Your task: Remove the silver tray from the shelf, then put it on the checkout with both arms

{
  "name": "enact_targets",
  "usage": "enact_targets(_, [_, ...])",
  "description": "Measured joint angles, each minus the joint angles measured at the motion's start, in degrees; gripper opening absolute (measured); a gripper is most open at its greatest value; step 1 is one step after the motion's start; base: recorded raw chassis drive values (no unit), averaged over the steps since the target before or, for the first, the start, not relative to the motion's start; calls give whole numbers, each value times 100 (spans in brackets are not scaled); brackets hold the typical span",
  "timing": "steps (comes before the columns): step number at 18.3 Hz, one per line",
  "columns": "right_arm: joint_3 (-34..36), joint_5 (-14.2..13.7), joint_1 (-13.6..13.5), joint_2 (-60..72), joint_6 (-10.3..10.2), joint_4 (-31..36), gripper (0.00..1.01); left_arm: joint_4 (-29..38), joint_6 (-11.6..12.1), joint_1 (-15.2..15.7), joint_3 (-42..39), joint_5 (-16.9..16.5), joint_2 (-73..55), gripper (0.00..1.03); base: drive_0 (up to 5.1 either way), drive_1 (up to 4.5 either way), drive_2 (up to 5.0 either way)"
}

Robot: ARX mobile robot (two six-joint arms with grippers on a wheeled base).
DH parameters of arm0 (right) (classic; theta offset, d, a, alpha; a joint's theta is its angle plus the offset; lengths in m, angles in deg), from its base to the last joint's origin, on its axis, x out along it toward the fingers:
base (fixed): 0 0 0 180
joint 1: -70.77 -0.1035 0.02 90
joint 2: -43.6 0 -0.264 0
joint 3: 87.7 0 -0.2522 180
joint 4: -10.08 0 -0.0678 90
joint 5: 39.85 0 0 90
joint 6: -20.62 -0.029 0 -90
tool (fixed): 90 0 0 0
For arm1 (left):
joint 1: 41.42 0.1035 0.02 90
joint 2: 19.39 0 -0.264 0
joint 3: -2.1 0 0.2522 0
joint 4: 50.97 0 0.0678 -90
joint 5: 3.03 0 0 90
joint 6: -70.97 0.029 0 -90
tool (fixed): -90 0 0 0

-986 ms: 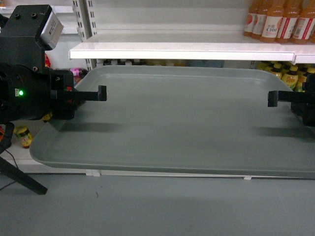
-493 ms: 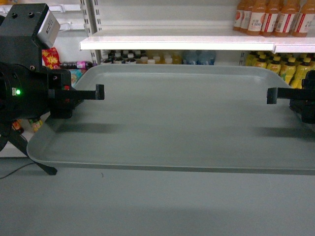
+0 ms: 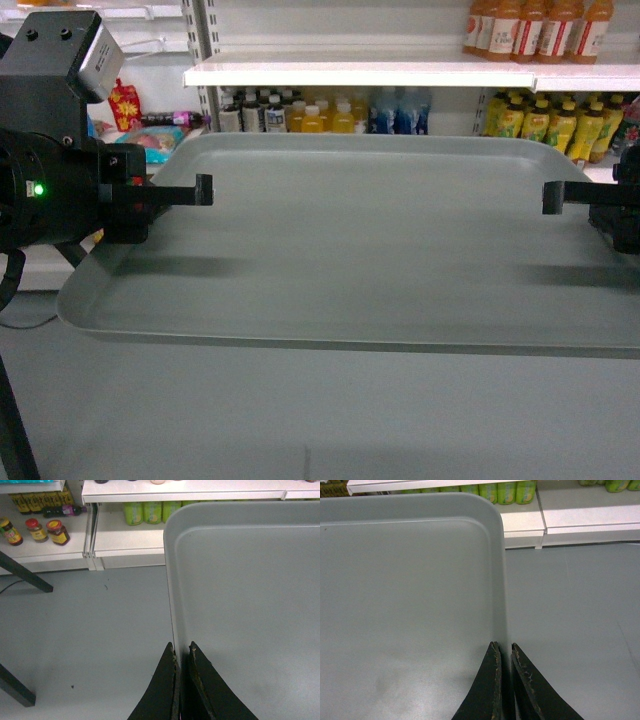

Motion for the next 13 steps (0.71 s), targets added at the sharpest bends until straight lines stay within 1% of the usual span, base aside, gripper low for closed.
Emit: enact_targets(13, [0,-13,0,0,0,39,3,13,2,-2,0,17,0,4,-2,-424,420])
